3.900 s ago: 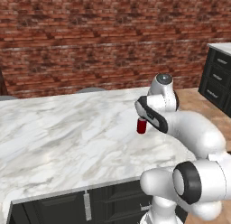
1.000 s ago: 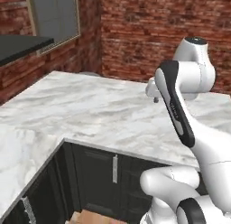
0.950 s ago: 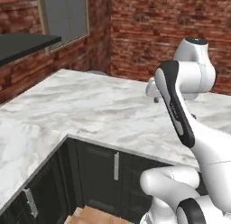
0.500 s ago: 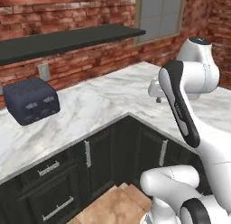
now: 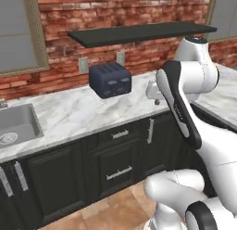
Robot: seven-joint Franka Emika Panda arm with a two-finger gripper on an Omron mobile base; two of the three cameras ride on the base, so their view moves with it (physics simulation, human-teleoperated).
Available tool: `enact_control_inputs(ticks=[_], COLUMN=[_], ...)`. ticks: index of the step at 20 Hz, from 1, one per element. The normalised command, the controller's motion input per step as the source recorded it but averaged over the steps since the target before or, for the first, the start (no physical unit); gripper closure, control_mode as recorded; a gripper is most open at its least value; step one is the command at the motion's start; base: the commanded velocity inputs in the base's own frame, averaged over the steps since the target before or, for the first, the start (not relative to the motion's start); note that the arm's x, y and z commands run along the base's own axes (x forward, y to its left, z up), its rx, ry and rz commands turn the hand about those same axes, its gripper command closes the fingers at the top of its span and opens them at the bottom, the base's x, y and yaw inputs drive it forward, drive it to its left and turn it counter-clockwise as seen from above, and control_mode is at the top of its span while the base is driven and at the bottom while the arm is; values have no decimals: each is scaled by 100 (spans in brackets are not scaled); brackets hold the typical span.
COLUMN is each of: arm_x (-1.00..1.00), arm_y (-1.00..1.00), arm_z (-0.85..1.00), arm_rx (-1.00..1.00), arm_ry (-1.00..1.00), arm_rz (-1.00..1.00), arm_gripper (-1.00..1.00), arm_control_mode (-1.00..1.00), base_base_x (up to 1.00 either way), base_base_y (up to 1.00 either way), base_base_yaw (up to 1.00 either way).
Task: Move the drinks to the dining counter.
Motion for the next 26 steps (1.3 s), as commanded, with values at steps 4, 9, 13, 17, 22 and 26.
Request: enact_control_inputs(ticks=[4, 9, 13, 17, 22, 26], arm_x=[0, 0, 0, 0, 0, 0], arm_y=[0, 0, 0, 0, 0, 0], arm_z=[0, 0, 0, 0, 0, 0], arm_rx=[0, 0, 0, 0, 0, 0], arm_ry=[0, 0, 0, 0, 0, 0], arm_rz=[0, 0, 0, 0, 0, 0], arm_gripper=[-100, -100, -100, -100, -100, -100], arm_control_mode=[100, 100, 100, 100, 100, 100], base_base_x=[-100, -94, -59, -31, 1, 6], base_base_y=[100, 100, 100, 100, 100, 100], base_base_yaw=[29, 25, 11, 7, 0, 0])
